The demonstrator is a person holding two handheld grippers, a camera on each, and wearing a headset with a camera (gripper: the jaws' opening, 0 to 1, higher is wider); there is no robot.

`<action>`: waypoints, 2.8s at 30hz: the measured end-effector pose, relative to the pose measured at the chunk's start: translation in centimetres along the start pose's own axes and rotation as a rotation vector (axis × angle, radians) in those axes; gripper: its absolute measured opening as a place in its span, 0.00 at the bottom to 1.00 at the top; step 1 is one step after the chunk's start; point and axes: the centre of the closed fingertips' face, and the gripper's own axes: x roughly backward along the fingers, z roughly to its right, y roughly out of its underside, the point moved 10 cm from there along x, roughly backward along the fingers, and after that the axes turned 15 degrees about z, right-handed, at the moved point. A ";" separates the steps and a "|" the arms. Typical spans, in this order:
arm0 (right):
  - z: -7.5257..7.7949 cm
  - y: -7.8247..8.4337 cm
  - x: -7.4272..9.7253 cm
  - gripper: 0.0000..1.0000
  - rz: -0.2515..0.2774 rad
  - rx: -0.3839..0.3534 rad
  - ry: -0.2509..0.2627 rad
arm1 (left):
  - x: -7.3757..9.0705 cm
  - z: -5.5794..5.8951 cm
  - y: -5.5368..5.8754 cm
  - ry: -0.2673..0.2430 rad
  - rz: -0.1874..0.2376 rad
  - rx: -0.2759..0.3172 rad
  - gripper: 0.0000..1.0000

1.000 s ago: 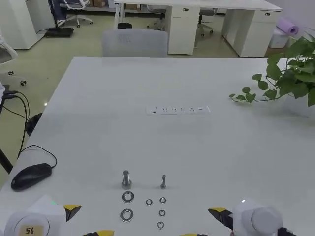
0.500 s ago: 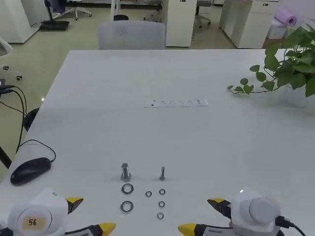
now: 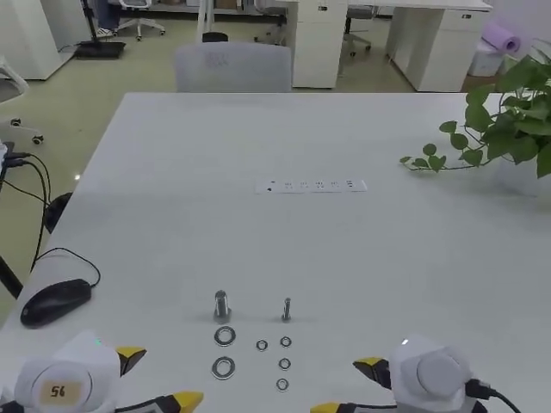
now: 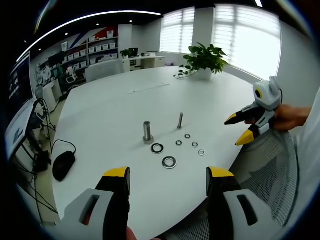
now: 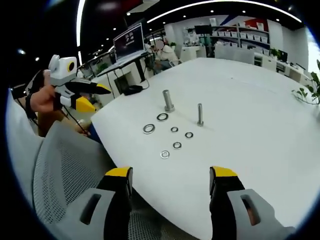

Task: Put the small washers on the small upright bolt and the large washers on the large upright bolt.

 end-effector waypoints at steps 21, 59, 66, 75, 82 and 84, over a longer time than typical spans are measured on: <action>-0.4 0.4 -7.5 0.32 -0.222 0.349 -0.263 | -0.3 0.3 -0.4 0.010 0.002 -0.026 0.61; 0.6 0.4 -9.5 0.02 -0.269 0.372 -0.328 | 0.4 -0.1 -0.2 0.004 0.003 -0.020 0.59; 1.5 0.6 -8.3 0.11 -0.257 0.379 -0.302 | 0.4 -0.2 0.0 -0.002 -0.012 -0.039 0.59; 5.1 1.4 -3.2 0.18 -0.203 0.281 -0.189 | 0.6 -0.6 0.3 -0.012 -0.006 -0.017 0.59; 7.2 2.3 0.2 0.24 -0.195 0.216 -0.113 | 0.5 -0.7 0.6 -0.009 -0.011 -0.011 0.59; 7.5 2.5 0.8 0.25 -0.199 0.210 -0.107 | 0.5 -0.8 0.6 -0.009 -0.009 -0.008 0.59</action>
